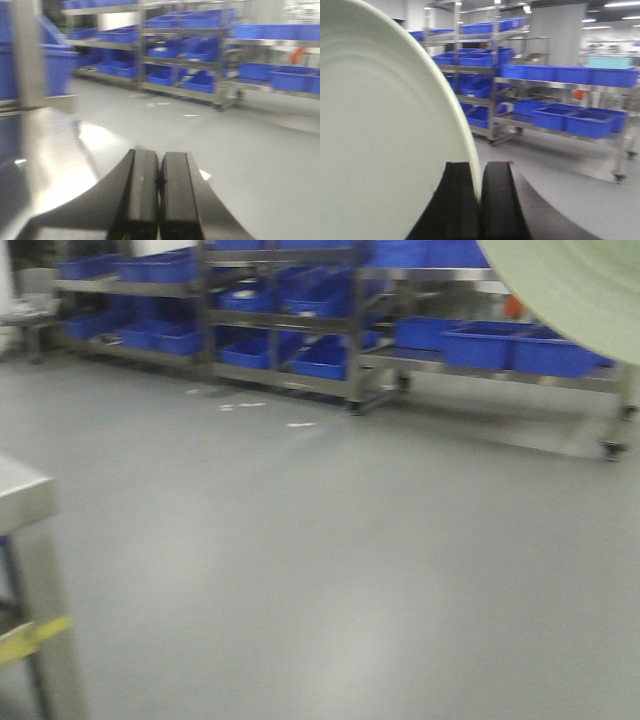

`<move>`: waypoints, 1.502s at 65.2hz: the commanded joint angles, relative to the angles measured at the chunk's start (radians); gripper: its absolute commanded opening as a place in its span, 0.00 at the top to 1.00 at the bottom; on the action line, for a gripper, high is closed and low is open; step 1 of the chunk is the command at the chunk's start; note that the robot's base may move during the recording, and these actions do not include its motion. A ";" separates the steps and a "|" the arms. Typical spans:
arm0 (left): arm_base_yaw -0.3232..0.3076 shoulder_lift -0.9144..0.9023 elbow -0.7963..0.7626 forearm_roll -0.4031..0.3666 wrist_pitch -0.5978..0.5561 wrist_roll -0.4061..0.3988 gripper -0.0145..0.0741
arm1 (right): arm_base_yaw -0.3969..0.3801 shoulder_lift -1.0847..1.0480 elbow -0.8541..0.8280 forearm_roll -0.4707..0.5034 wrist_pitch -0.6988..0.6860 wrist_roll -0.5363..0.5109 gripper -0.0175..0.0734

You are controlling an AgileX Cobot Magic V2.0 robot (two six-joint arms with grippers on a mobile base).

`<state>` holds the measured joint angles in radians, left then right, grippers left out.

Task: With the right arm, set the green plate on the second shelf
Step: 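Drive the base away from the table holding the plate in the right gripper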

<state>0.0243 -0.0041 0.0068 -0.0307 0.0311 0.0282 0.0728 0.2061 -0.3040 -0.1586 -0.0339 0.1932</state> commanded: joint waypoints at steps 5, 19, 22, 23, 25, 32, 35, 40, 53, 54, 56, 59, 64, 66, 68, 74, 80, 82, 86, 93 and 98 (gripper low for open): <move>-0.005 -0.019 0.040 -0.003 -0.089 -0.002 0.69 | -0.005 0.007 -0.032 0.010 -0.109 0.007 0.75; -0.005 -0.019 0.040 -0.003 -0.089 -0.002 0.69 | -0.005 0.007 -0.032 0.010 -0.109 0.007 0.75; -0.005 -0.019 0.040 -0.003 -0.089 -0.002 0.69 | -0.005 0.007 -0.032 0.010 -0.109 0.007 0.75; -0.005 -0.019 0.040 -0.003 -0.089 -0.002 0.69 | -0.005 0.007 -0.032 0.010 -0.109 0.007 0.75; -0.005 -0.019 0.040 -0.003 -0.089 -0.002 0.69 | -0.005 0.007 -0.032 0.010 -0.109 0.007 0.75; -0.005 -0.019 0.040 -0.003 -0.089 -0.002 0.69 | -0.005 0.007 -0.032 0.010 -0.109 0.007 0.75; -0.005 -0.019 0.040 -0.003 -0.089 -0.002 0.69 | -0.005 0.007 -0.032 0.010 -0.109 0.007 0.75; -0.005 -0.019 0.040 -0.003 -0.089 -0.002 0.69 | -0.005 0.007 -0.032 0.010 -0.109 0.007 0.75; -0.005 -0.019 0.040 -0.003 -0.089 -0.002 0.69 | -0.005 0.007 -0.032 0.010 -0.109 0.007 0.75; -0.005 -0.019 0.040 -0.003 -0.089 -0.002 0.69 | -0.005 0.007 -0.032 0.010 -0.109 0.007 0.75; -0.005 -0.019 0.040 -0.003 -0.089 -0.002 0.69 | -0.005 0.007 -0.032 0.010 -0.109 0.007 0.75; -0.005 -0.019 0.040 -0.003 -0.089 -0.002 0.69 | -0.005 0.007 -0.032 0.010 -0.109 0.007 0.75; -0.005 -0.019 0.040 -0.003 -0.089 -0.002 0.69 | -0.005 0.007 -0.032 0.010 -0.109 0.007 0.75; -0.005 -0.019 0.040 -0.003 -0.089 -0.002 0.69 | -0.005 0.007 -0.032 0.010 -0.109 0.007 0.75; -0.005 -0.019 0.040 -0.003 -0.089 -0.002 0.69 | -0.005 0.007 -0.032 0.010 -0.109 0.007 0.75; -0.005 -0.019 0.040 -0.003 -0.089 -0.002 0.69 | -0.005 0.007 -0.032 0.010 -0.109 0.007 0.75; -0.005 -0.019 0.040 -0.003 -0.089 -0.002 0.69 | -0.005 0.007 -0.032 0.010 -0.109 0.007 0.75; -0.005 -0.019 0.040 -0.003 -0.089 -0.002 0.69 | -0.005 0.007 -0.032 0.010 -0.109 0.007 0.75; -0.005 -0.019 0.040 -0.003 -0.089 -0.002 0.69 | -0.005 0.007 -0.032 0.010 -0.109 0.007 0.75; -0.005 -0.019 0.040 -0.003 -0.089 -0.002 0.69 | -0.005 0.007 -0.032 0.010 -0.109 0.007 0.75; -0.005 -0.019 0.040 -0.003 -0.089 -0.002 0.69 | -0.005 0.007 -0.032 0.010 -0.109 0.007 0.75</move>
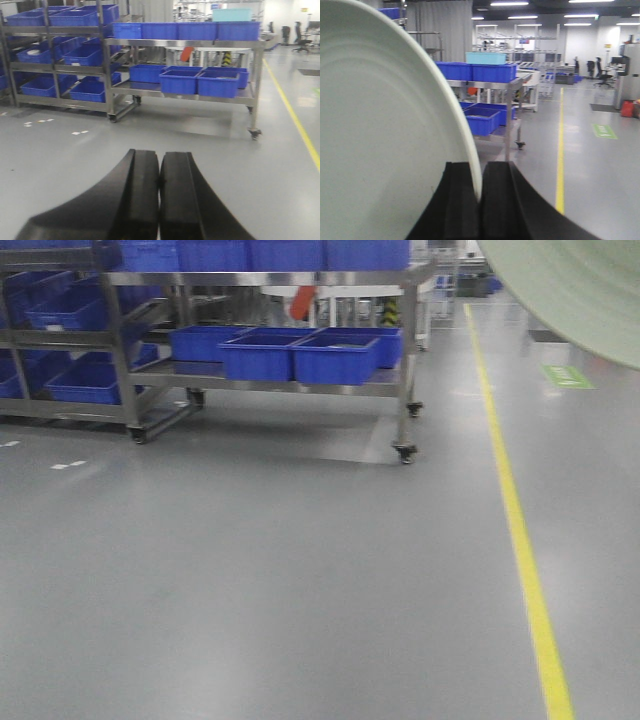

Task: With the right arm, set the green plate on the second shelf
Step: 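Drive the base away from the table holding the plate in the right gripper, then drive along the bin racks to face the shelf of blue bins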

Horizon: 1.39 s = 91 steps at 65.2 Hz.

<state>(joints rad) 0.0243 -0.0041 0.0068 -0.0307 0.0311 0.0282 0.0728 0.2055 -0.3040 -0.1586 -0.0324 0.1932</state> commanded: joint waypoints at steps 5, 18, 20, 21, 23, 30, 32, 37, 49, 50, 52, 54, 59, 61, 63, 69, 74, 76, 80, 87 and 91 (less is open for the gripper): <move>-0.005 -0.019 0.040 -0.003 -0.089 -0.002 0.69 | -0.005 0.008 -0.032 0.010 -0.110 0.007 0.75; -0.003 -0.019 0.040 -0.003 -0.089 -0.002 0.69 | -0.005 0.008 -0.032 0.010 -0.110 0.007 0.75; -0.003 -0.019 0.040 -0.003 -0.089 -0.002 0.69 | -0.005 0.008 -0.032 0.010 -0.110 0.007 0.75; -0.003 -0.019 0.040 -0.003 -0.089 -0.002 0.69 | -0.005 0.008 -0.032 0.010 -0.110 0.007 0.75; -0.003 -0.019 0.040 -0.003 -0.089 -0.002 0.69 | -0.005 0.008 -0.032 0.010 -0.110 0.007 0.75; -0.003 -0.019 0.040 -0.003 -0.089 -0.002 0.69 | -0.005 0.008 -0.032 0.010 -0.110 0.007 0.75; -0.003 -0.019 0.040 -0.003 -0.089 -0.002 0.69 | -0.005 0.008 -0.032 0.010 -0.110 0.007 0.75; -0.003 -0.019 0.040 -0.003 -0.089 -0.002 0.69 | -0.005 0.008 -0.032 0.010 -0.110 0.007 0.75; -0.003 -0.019 0.040 -0.003 -0.089 -0.002 0.69 | -0.005 0.008 -0.032 0.010 -0.110 0.007 0.75; -0.003 -0.019 0.040 -0.003 -0.089 -0.002 0.69 | -0.005 0.008 -0.032 0.010 -0.110 0.007 0.75; -0.003 -0.019 0.040 -0.003 -0.089 -0.002 0.69 | -0.005 0.008 -0.032 0.010 -0.110 0.007 0.75; -0.003 -0.019 0.040 -0.003 -0.089 -0.002 0.69 | -0.005 0.008 -0.032 0.010 -0.110 0.007 0.75; -0.003 -0.019 0.040 -0.003 -0.089 -0.002 0.69 | -0.005 0.008 -0.032 0.010 -0.110 0.007 0.75; -0.003 -0.019 0.040 -0.003 -0.089 -0.002 0.69 | -0.005 0.008 -0.032 0.010 -0.110 0.007 0.75; -0.003 -0.019 0.040 -0.003 -0.089 -0.002 0.69 | -0.005 0.008 -0.032 0.010 -0.110 0.007 0.75; -0.003 -0.019 0.040 -0.003 -0.089 -0.002 0.69 | -0.005 0.008 -0.032 0.010 -0.110 0.007 0.75; -0.003 -0.019 0.040 -0.003 -0.089 -0.002 0.69 | -0.005 0.008 -0.032 0.010 -0.110 0.007 0.75; -0.003 -0.019 0.040 -0.003 -0.089 -0.002 0.69 | -0.005 0.008 -0.032 0.010 -0.110 0.007 0.75; -0.003 -0.019 0.040 -0.003 -0.089 -0.002 0.69 | -0.005 0.008 -0.032 0.010 -0.110 0.007 0.75; -0.003 -0.019 0.040 -0.003 -0.089 -0.002 0.69 | -0.005 0.008 -0.032 0.010 -0.110 0.007 0.75; -0.003 -0.019 0.040 -0.003 -0.089 -0.002 0.69 | -0.005 0.008 -0.032 0.010 -0.110 0.007 0.75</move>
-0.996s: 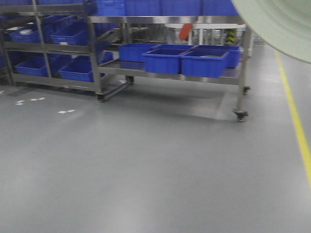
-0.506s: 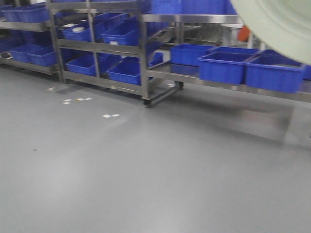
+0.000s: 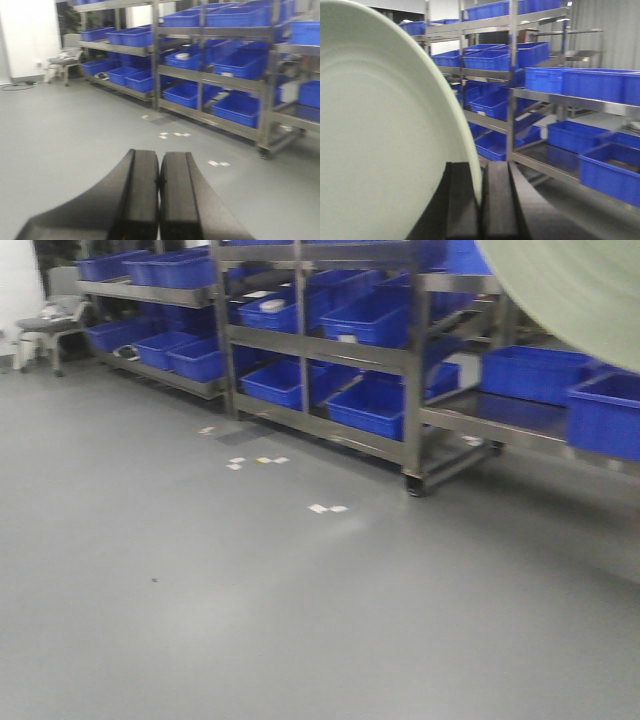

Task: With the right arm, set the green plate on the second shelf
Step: 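Drive along the bin racks to face the shelf of blue bins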

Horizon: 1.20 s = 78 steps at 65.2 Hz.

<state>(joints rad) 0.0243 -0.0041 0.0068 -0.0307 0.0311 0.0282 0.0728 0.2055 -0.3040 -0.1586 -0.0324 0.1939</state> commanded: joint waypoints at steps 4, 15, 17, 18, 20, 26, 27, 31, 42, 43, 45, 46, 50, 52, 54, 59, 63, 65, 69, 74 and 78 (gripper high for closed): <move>-0.003 -0.019 0.040 -0.003 -0.089 -0.002 0.69 | -0.005 0.008 -0.032 0.010 -0.110 0.007 0.75; -0.003 -0.019 0.040 -0.003 -0.089 -0.002 0.69 | -0.005 0.008 -0.032 0.010 -0.110 0.007 0.75; -0.003 -0.019 0.040 -0.003 -0.089 -0.002 0.69 | -0.005 0.008 -0.032 0.010 -0.110 0.007 0.75; -0.003 -0.019 0.040 -0.003 -0.089 -0.002 0.69 | -0.005 0.008 -0.032 0.010 -0.110 0.007 0.75; -0.003 -0.019 0.040 -0.003 -0.089 -0.002 0.69 | -0.005 0.008 -0.032 0.010 -0.110 0.007 0.75; -0.003 -0.019 0.040 -0.003 -0.089 -0.002 0.69 | -0.005 0.008 -0.032 0.010 -0.110 0.007 0.75; -0.003 -0.019 0.040 -0.003 -0.089 -0.002 0.69 | -0.005 0.008 -0.032 0.010 -0.110 0.007 0.75; -0.003 -0.019 0.040 -0.003 -0.089 -0.002 0.69 | -0.005 0.008 -0.032 0.010 -0.110 0.007 0.75; -0.003 -0.019 0.040 -0.003 -0.089 -0.002 0.69 | -0.005 0.008 -0.032 0.010 -0.110 0.007 0.75; -0.003 -0.019 0.040 -0.003 -0.089 -0.002 0.69 | -0.005 0.008 -0.032 0.010 -0.110 0.007 0.75; -0.003 -0.019 0.040 -0.003 -0.089 -0.002 0.69 | -0.005 0.008 -0.032 0.010 -0.110 0.007 0.75; -0.003 -0.019 0.040 -0.003 -0.089 -0.002 0.69 | -0.005 0.008 -0.032 0.010 -0.110 0.007 0.75; -0.003 -0.019 0.040 -0.003 -0.089 -0.002 0.69 | -0.005 0.008 -0.032 0.010 -0.110 0.007 0.75; -0.003 -0.019 0.040 -0.003 -0.089 -0.002 0.69 | -0.005 0.008 -0.032 0.010 -0.110 0.007 0.75; -0.003 -0.019 0.040 -0.003 -0.089 -0.002 0.69 | -0.005 0.008 -0.032 0.010 -0.110 0.007 0.75; -0.003 -0.019 0.040 -0.003 -0.089 -0.002 0.69 | -0.005 0.008 -0.032 0.010 -0.110 0.007 0.75; -0.003 -0.019 0.040 -0.003 -0.089 -0.002 0.69 | -0.005 0.008 -0.032 0.010 -0.110 0.007 0.75; -0.003 -0.019 0.040 -0.003 -0.089 -0.002 0.69 | -0.005 0.008 -0.032 0.010 -0.110 0.007 0.75; -0.003 -0.019 0.040 -0.003 -0.089 -0.002 0.69 | -0.005 0.008 -0.032 0.010 -0.110 0.007 0.75; -0.003 -0.019 0.040 -0.003 -0.089 -0.002 0.69 | -0.005 0.008 -0.032 0.010 -0.110 0.007 0.75; -0.003 -0.019 0.040 -0.003 -0.089 -0.002 0.69 | -0.005 0.008 -0.032 0.010 -0.110 0.007 0.75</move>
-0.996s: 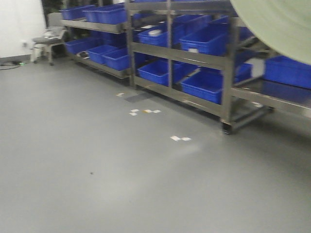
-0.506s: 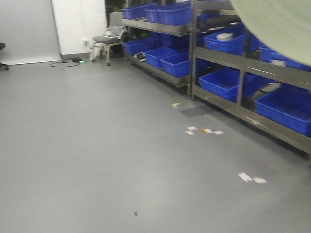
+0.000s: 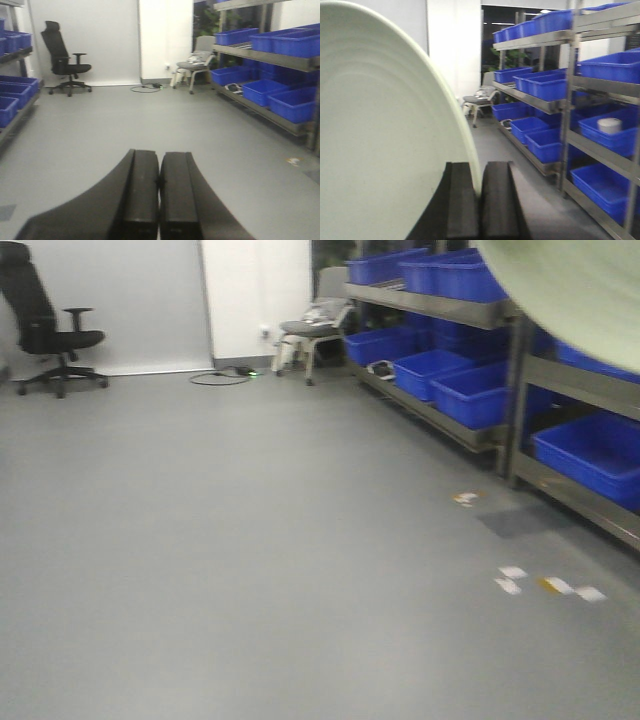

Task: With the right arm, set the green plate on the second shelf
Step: 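Drive along the bin racks to face the shelf of blue bins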

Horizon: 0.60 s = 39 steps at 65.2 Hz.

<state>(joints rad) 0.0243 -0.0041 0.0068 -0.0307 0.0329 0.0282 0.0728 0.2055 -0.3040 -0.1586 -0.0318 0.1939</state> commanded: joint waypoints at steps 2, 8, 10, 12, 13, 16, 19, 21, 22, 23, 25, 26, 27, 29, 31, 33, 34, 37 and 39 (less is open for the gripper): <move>-0.003 -0.019 0.040 -0.003 -0.090 -0.002 0.69 | -0.005 0.008 -0.032 0.010 -0.111 0.007 0.75; -0.003 -0.019 0.040 -0.003 -0.090 -0.002 0.69 | -0.005 0.008 -0.032 0.010 -0.111 0.007 0.75; -0.003 -0.019 0.040 -0.003 -0.090 -0.002 0.69 | -0.005 0.008 -0.032 0.010 -0.111 0.007 0.75; -0.003 -0.019 0.040 -0.003 -0.090 -0.002 0.69 | -0.005 0.009 -0.032 0.010 -0.111 0.007 0.75; -0.003 -0.019 0.040 -0.003 -0.090 -0.002 0.69 | -0.005 0.009 -0.032 0.010 -0.111 0.007 0.75; -0.003 -0.019 0.040 -0.003 -0.090 -0.002 0.69 | -0.005 0.009 -0.032 0.010 -0.111 0.007 0.75; -0.003 -0.019 0.040 -0.003 -0.090 -0.002 0.69 | -0.005 0.009 -0.032 0.010 -0.111 0.007 0.75; -0.003 -0.019 0.040 -0.003 -0.090 -0.002 0.69 | -0.005 0.009 -0.032 0.010 -0.111 0.007 0.75; -0.003 -0.019 0.040 -0.003 -0.090 -0.002 0.69 | -0.005 0.009 -0.032 0.010 -0.111 0.007 0.75; -0.003 -0.019 0.040 -0.003 -0.090 -0.002 0.69 | -0.005 0.009 -0.032 0.010 -0.111 0.007 0.75; -0.003 -0.019 0.040 -0.003 -0.090 -0.002 0.69 | -0.005 0.009 -0.032 0.010 -0.111 0.007 0.75; -0.003 -0.019 0.040 -0.003 -0.090 -0.002 0.69 | -0.005 0.009 -0.032 0.010 -0.111 0.007 0.75; -0.003 -0.019 0.040 -0.003 -0.090 -0.002 0.69 | -0.005 0.009 -0.032 0.010 -0.111 0.007 0.75; -0.003 -0.019 0.040 -0.003 -0.090 -0.002 0.69 | -0.005 0.009 -0.032 0.010 -0.111 0.007 0.75; -0.003 -0.019 0.040 -0.003 -0.090 -0.002 0.69 | -0.005 0.009 -0.032 0.010 -0.111 0.007 0.75; -0.003 -0.019 0.040 -0.003 -0.090 -0.002 0.69 | -0.005 0.009 -0.032 0.010 -0.111 0.007 0.75; -0.003 -0.019 0.040 -0.003 -0.090 -0.002 0.69 | -0.005 0.009 -0.032 0.010 -0.111 0.007 0.75; -0.003 -0.019 0.040 -0.003 -0.090 -0.002 0.69 | -0.005 0.009 -0.032 0.010 -0.111 0.007 0.75; -0.003 -0.019 0.040 -0.003 -0.090 -0.002 0.69 | -0.005 0.009 -0.032 0.010 -0.111 0.007 0.75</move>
<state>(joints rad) 0.0243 -0.0041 0.0068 -0.0307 0.0329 0.0282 0.0728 0.2055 -0.3040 -0.1586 -0.0318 0.1939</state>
